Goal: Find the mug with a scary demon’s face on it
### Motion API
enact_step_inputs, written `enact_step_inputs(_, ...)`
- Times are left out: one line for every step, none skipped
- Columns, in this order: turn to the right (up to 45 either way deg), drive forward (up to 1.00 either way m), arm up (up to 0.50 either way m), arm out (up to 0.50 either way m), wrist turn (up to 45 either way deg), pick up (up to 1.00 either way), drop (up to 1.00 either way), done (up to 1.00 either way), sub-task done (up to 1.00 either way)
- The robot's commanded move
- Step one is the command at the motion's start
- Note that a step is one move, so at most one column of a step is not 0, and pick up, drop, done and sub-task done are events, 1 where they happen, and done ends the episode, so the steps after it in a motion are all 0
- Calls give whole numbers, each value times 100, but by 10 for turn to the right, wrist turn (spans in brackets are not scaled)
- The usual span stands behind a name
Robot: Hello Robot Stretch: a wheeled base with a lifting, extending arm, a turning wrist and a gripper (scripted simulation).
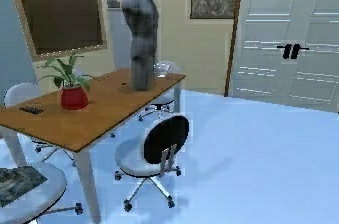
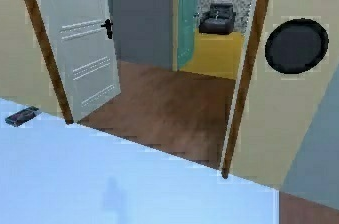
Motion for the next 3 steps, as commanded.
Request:
enact_step_inputs(450,0,0,0,0,0,0,0,0)
enact_step_inputs(0,90,0,0,0,0,0,0,0)
enact_step_inputs(450,0,0,0,0,0,0,0,0)
